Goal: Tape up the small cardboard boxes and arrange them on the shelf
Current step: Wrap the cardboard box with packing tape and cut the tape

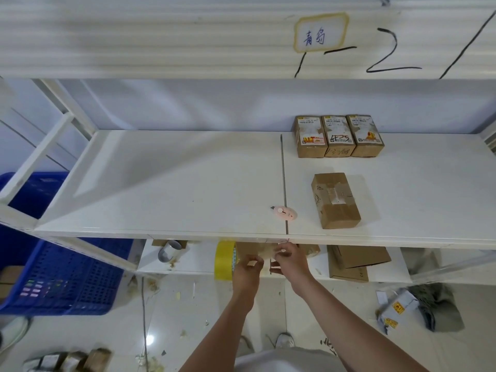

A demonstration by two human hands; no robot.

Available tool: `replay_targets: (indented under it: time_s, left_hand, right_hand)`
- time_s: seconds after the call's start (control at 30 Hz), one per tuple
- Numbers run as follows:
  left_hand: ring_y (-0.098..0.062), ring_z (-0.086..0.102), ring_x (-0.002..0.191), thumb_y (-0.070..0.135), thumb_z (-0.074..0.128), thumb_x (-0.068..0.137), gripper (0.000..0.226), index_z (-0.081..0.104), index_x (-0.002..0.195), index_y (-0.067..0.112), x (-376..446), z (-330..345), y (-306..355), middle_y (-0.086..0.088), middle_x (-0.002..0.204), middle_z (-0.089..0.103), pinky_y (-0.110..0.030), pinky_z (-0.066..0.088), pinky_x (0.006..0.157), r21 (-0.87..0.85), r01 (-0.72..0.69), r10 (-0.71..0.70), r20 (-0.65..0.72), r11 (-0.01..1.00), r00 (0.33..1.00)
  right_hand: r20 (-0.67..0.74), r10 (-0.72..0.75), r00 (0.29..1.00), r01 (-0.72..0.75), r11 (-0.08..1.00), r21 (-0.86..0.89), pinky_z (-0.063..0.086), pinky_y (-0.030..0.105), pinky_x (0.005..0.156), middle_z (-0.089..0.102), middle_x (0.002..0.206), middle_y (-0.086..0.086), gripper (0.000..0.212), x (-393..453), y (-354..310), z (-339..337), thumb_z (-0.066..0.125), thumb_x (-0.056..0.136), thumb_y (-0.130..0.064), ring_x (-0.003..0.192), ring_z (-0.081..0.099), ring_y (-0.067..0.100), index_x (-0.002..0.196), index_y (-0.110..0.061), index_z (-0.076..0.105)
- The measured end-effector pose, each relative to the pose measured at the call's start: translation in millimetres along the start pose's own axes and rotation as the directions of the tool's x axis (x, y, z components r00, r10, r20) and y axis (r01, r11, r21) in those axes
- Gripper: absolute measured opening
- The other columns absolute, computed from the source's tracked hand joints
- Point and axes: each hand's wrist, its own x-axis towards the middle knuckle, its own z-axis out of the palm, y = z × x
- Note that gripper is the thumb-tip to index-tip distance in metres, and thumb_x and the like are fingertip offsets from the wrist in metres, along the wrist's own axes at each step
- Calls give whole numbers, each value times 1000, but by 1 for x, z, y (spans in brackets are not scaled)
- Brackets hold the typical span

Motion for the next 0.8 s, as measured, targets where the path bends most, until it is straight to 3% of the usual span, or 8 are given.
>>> replay_targets:
  time_s: [0.23, 0.37, 0.53, 0.67, 0.8]
  left_hand:
    - [-16, 51, 63, 20, 62, 95, 7, 69, 95, 18, -9, -1, 5, 0, 73, 59, -25, 40, 56, -41, 55, -52, 59, 998, 997]
    - [-15, 50, 65, 20, 62, 95, 8, 68, 89, 20, -13, -1, 8, 0, 74, 58, -25, 41, 57, -59, 52, -46, 87, 997, 995]
    - [-15, 50, 64, 21, 61, 95, 10, 66, 87, 21, -15, -3, 10, 0, 74, 60, -26, 41, 58, -7, -5, 6, 88, 1000, 996]
    - [-17, 57, 73, 26, 64, 96, 6, 68, 93, 22, -16, -5, 9, 1, 80, 63, -29, 46, 65, -79, 94, -84, 122, 992, 989]
    - [-18, 61, 78, 32, 67, 95, 12, 67, 102, 23, -17, -9, 8, 0, 87, 65, -29, 47, 66, -135, 151, -131, 149, 979, 980]
  right_hand:
    - [72, -4, 997, 13, 993, -115, 64, 36, 74, 72, 96, 6, 31, -5, -8, -10, 52, 96, -4, 80, 73, 20, 88, -18, 79]
    - [27, -9, 1000, 10, 999, -46, 63, 30, 66, 73, 99, 6, 16, -7, -6, -12, 60, 96, -8, 80, 75, 18, 95, -17, 73]
    - [70, 109, 992, -111, 994, 22, 64, 35, 73, 71, 108, 11, 9, -6, -18, -9, 65, 96, -16, 94, 72, 26, 101, -15, 71]
    - [95, 224, 970, -236, 960, 150, 62, 33, 71, 71, 110, 8, 23, -5, -30, -1, 74, 92, -22, 100, 69, 26, 112, -10, 70]
    - [173, 296, 939, -333, 908, 253, 60, 35, 76, 68, 95, 3, 18, -5, -40, 4, 76, 91, -19, 87, 64, 20, 106, -13, 69]
